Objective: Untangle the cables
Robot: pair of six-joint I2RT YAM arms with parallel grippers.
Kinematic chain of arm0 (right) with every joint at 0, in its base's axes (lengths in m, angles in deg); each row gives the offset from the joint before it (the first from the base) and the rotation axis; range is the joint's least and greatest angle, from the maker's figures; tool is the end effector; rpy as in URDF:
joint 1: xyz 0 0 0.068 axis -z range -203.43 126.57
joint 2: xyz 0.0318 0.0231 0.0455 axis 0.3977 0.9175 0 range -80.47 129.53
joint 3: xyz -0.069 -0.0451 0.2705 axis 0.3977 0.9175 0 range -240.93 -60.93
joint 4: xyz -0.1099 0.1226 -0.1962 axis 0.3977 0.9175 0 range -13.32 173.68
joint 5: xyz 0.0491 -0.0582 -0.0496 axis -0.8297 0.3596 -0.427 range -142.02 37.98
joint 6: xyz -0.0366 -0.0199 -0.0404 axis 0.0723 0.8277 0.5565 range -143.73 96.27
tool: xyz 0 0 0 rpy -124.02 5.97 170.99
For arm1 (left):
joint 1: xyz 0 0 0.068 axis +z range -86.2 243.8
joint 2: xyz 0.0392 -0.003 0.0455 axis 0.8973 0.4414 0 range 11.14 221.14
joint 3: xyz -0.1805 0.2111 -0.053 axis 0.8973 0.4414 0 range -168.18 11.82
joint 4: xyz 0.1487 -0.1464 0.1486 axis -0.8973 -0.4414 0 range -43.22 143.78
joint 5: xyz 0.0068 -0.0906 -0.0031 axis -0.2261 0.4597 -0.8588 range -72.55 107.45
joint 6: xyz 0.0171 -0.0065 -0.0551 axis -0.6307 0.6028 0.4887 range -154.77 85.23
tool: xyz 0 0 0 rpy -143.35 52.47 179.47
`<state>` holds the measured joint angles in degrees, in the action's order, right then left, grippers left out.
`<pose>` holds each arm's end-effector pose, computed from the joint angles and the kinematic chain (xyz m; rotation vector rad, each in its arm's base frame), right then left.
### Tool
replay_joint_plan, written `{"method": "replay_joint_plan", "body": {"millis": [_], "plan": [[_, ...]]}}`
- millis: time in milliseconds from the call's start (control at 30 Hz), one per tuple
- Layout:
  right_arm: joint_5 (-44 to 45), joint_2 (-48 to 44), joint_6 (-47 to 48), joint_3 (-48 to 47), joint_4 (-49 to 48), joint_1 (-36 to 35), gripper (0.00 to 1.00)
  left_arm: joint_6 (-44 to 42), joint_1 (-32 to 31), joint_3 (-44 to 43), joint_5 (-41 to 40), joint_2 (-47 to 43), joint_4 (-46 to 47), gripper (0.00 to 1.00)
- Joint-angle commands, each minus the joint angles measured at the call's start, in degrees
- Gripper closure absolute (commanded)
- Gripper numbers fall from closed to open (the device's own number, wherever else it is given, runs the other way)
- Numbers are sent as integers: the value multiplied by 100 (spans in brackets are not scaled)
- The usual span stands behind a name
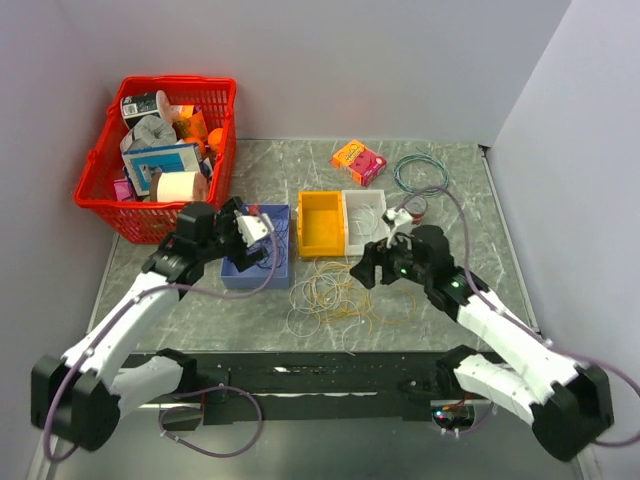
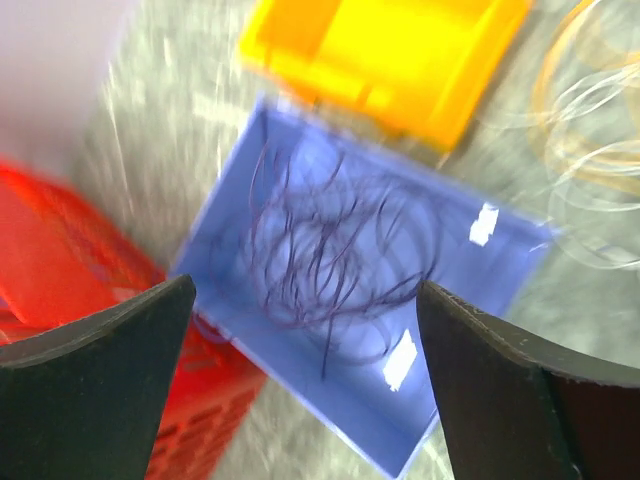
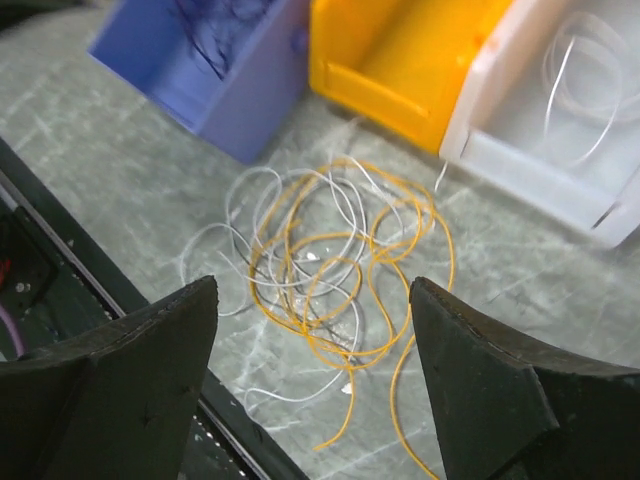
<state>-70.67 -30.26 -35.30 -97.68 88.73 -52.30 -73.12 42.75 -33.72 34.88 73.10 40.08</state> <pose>0.1631 0.1050 0.2781 -0.5225 2.0110 0.7689 0.2157 -0.0964 0.2884 1.1813 1.7031 -0.1341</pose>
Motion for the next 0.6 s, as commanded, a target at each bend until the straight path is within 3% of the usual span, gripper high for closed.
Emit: {"method": "replay_joint_plan", "body": {"millis": [0,167,567], "plan": [[11,953,-231,-59,-607,-93,21,-226,-12,132,1403,-622,-29,1],[423,2235,41,-648,-564,-278,28,380,-21,361,1247,-833,147,1],[969,3722,603,-1624,-335,-700,38,1865,-30,1855,147,-1748,1947,1]]}}
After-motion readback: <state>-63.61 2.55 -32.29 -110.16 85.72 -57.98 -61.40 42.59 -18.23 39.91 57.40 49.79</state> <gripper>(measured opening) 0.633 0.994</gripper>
